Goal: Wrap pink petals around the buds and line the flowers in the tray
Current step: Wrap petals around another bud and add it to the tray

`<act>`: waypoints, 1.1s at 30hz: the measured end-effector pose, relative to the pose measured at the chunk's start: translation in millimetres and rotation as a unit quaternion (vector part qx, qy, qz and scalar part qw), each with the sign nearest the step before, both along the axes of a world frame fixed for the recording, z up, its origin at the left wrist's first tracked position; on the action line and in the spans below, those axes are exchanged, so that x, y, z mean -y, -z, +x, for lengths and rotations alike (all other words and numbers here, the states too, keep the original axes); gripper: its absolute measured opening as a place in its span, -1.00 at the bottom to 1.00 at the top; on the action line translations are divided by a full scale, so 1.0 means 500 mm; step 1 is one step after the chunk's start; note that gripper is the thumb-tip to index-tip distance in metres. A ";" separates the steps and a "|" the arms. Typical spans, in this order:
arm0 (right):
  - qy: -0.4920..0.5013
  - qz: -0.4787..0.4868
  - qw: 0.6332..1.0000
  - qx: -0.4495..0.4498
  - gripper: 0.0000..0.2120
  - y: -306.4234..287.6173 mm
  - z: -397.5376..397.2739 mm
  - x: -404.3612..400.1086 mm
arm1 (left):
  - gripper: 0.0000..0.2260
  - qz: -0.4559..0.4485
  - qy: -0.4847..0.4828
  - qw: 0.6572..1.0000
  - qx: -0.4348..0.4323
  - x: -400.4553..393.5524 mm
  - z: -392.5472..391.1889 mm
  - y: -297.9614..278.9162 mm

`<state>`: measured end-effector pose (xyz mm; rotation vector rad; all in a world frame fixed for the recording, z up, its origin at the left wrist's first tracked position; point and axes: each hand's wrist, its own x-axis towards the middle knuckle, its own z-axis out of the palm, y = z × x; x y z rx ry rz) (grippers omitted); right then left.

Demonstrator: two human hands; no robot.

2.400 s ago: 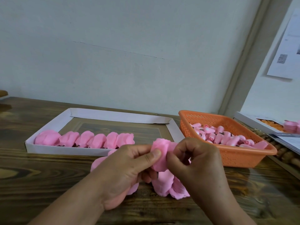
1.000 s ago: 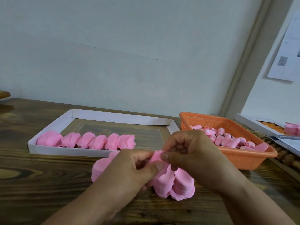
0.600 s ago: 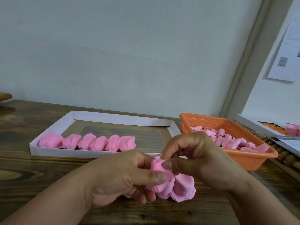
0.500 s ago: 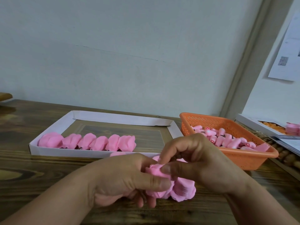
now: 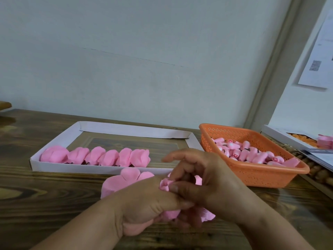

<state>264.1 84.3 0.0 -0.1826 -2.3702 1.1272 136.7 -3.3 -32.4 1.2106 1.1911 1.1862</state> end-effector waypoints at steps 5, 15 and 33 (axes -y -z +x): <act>0.246 0.054 0.931 -0.265 -0.76 0.053 0.016 0.005 | -0.76 0.002 -0.035 0.986 0.161 -0.014 -0.008 -0.003; 0.267 0.443 0.822 -0.238 -0.64 0.112 -0.033 0.034 | -0.65 -0.044 -0.145 0.918 0.367 -0.031 0.007 -0.006; 0.248 0.006 0.939 -0.239 -0.76 0.136 -0.055 0.069 | -0.81 -0.038 -0.197 0.911 0.360 -0.026 0.023 0.006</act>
